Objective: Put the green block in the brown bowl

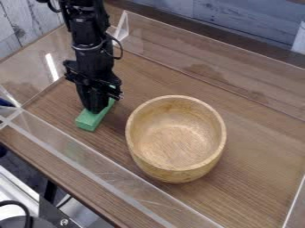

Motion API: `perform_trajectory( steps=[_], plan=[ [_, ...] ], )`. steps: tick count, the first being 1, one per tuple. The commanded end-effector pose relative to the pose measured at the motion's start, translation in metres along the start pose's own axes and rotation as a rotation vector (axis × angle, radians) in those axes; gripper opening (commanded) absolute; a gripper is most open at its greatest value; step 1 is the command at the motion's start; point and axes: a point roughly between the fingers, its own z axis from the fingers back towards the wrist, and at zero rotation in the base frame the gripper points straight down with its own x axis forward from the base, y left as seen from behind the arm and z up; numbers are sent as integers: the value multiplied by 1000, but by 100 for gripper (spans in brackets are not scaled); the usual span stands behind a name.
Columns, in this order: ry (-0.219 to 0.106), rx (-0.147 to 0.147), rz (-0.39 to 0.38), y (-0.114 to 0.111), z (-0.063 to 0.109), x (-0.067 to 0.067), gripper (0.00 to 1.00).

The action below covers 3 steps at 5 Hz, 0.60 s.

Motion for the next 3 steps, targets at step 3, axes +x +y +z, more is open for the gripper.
perform_trajectory(
  steps=[3],
  plan=[
    [-64,-18,26,-9,46,5,0]
  ],
)
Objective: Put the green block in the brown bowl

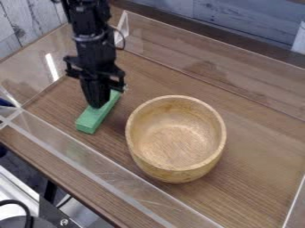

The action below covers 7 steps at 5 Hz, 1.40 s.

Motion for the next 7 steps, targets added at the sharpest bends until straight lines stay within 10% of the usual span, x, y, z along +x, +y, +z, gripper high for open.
perform_trajectory(
  steps=[1,2,3,7],
  plan=[
    [-83,8,-10,-13,38,12,0],
    [-114,0,-20,-29,65,17,0],
    [-115,6,-30,-22,49,14,100],
    [-93,57,-46,5,-8,8,100]
  ],
)
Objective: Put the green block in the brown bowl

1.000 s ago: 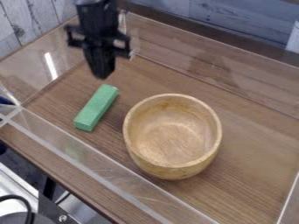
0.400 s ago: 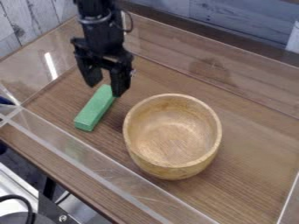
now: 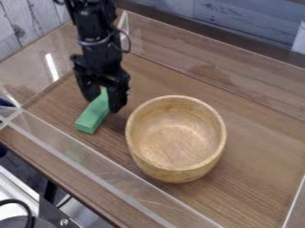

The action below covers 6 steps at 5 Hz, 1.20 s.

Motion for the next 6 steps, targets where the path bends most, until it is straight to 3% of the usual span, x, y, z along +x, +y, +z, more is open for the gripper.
perform_trajectory(
  steps=[1,2,3,6],
  plan=[
    [-29,25,5,11,-3,2,100],
    [-19,27,9,13,-10,2,100],
    [-15,25,15,13,-13,3,0],
    [-8,11,32,10,-8,4,0]
  ],
)
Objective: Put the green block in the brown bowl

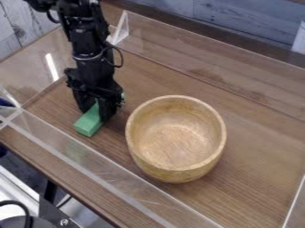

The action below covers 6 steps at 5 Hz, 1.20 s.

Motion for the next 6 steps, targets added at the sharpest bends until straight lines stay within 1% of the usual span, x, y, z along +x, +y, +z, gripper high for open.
perform_trajectory(
  steps=[1,6],
  plan=[
    [-45,15,3,1,16,9,0],
    [-49,-8,31,-7,40,11,0]
  ],
)
